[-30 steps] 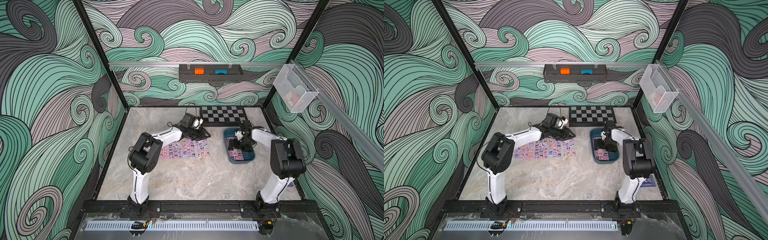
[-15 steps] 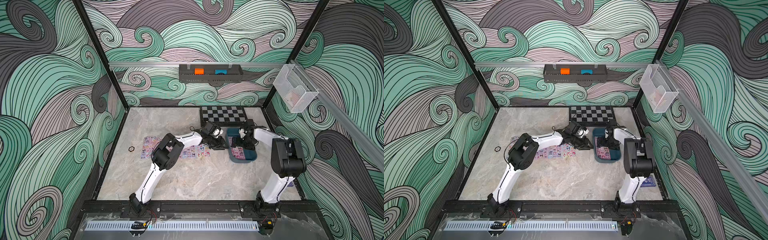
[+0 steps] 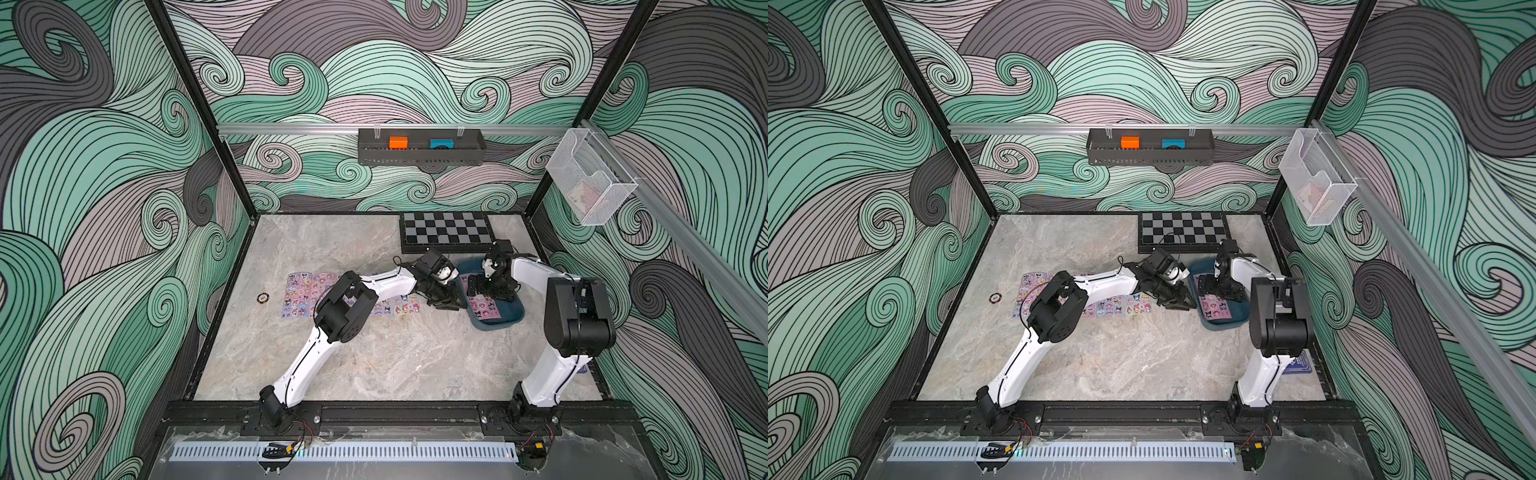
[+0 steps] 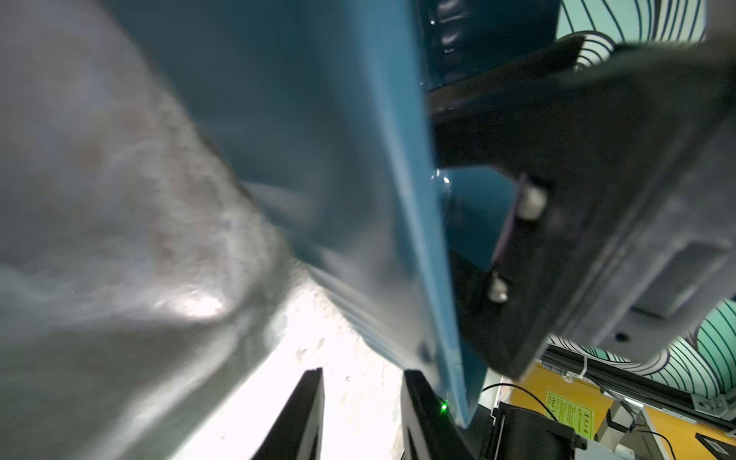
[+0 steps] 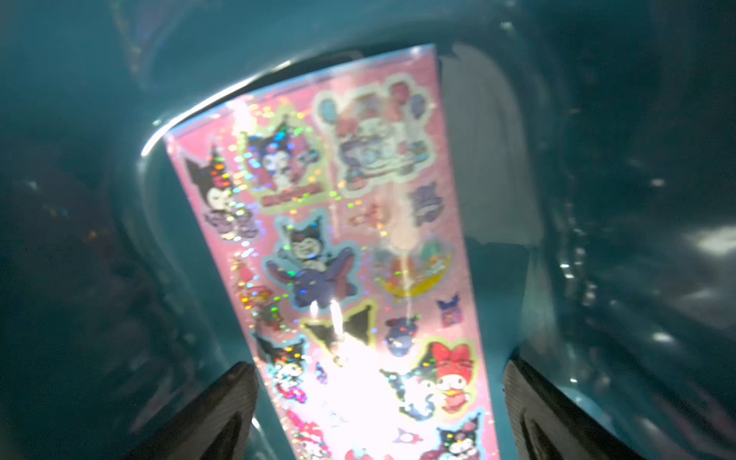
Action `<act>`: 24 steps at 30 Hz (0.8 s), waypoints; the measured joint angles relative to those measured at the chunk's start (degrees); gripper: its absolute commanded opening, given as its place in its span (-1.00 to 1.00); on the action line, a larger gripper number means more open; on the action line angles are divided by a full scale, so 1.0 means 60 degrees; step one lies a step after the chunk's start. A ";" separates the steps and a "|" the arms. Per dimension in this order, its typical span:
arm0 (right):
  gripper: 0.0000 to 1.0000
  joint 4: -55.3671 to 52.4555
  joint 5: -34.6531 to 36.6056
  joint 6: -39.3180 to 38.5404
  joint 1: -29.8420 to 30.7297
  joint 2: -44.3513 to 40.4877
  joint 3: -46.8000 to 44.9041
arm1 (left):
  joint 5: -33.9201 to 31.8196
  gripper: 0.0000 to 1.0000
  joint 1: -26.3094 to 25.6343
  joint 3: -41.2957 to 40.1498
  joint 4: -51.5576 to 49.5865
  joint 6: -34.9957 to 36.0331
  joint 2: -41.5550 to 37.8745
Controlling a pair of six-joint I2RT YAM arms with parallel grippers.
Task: Take the stickers out of the storage box
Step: Pick up the sticker from the storage box.
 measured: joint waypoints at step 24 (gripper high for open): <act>0.42 0.0025 0.0579 0.0226 0.0171 0.0178 0.0131 | 0.0284 -0.25 0.2925 -0.3734 0.0612 0.0208 -0.4743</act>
